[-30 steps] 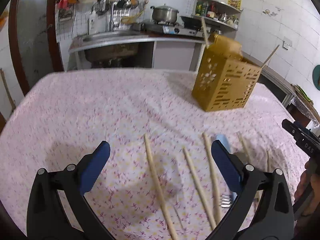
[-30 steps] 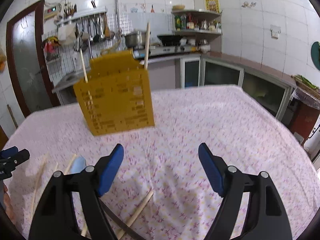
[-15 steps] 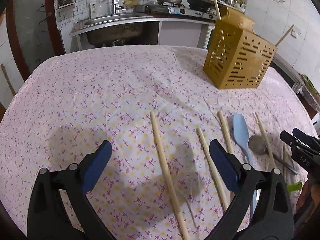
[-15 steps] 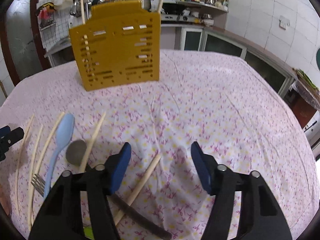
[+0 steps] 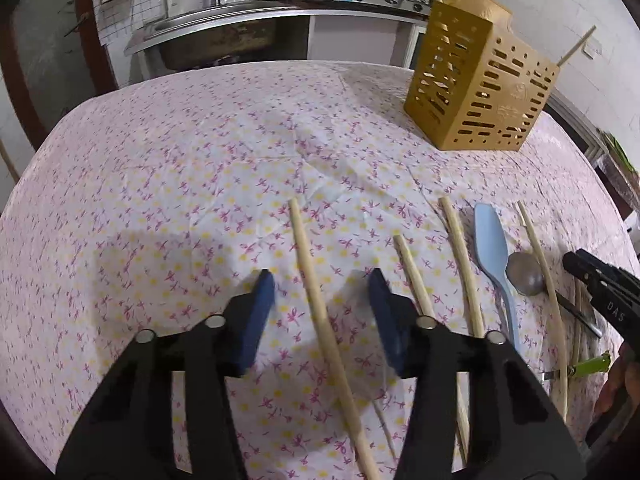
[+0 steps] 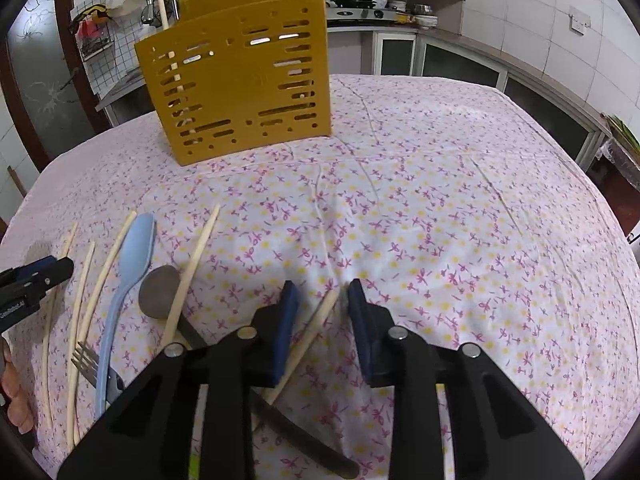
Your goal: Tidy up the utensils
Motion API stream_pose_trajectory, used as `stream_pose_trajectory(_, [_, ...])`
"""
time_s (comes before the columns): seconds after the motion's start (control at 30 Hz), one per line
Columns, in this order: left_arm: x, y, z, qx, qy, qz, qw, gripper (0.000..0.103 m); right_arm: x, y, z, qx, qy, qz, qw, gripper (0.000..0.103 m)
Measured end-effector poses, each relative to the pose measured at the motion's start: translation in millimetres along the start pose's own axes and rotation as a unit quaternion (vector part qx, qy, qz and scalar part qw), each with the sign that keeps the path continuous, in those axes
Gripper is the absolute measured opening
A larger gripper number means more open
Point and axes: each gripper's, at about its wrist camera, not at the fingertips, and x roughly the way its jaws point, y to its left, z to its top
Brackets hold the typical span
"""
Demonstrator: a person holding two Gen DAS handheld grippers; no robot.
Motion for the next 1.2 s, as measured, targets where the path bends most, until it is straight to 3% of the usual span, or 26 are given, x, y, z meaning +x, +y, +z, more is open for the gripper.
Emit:
stream_pose_trajectory(0.1, [-0.3,2.7,2.8,-0.005,0.004,-0.006,1.0000,0.039,1.2,-3.6,3.6,0.011,0.004,0.011,1.000,0.025])
stream_pose_trajectory(0.2, [0.8,7.8,6.8,-0.015,0.010,-0.016,0.9997,0.025,1.5,-8.2,6.4,0.017,0.004,0.020,1.000,0.013])
stream_pose_trajectory(0.27, [1.8,10.4,8.1,-0.019,0.012,-0.021,0.9995,0.014,2.2,-12.4,8.4,0.026,0.004,0.031,0.999,0.012])
stream_pose_trajectory(0.37, [2.9,13.3,8.6,-0.024,0.012,-0.029,0.9992,0.008,1.8,-16.4,11.8,0.032,-0.003,0.047,0.998,0.012])
stream_pose_trajectory(0.53, [2.7,10.3,7.8,-0.021,0.014,-0.042,0.9988,0.007,-1.8,-5.6,14.9,0.010,-0.021,0.059,0.998,0.011])
stream_pose_trajectory(0.8, [5.2,3.0,7.9,-0.012,0.017,-0.043,0.9989,0.007,5.6,5.2,18.7,-0.016,-0.007,0.064,0.998,0.013])
stream_pose_trajectory(1.2, [8.1,-8.5,7.5,0.007,0.022,-0.021,0.9995,0.007,-0.6,7.4,9.7,-0.011,0.011,0.051,0.999,0.015])
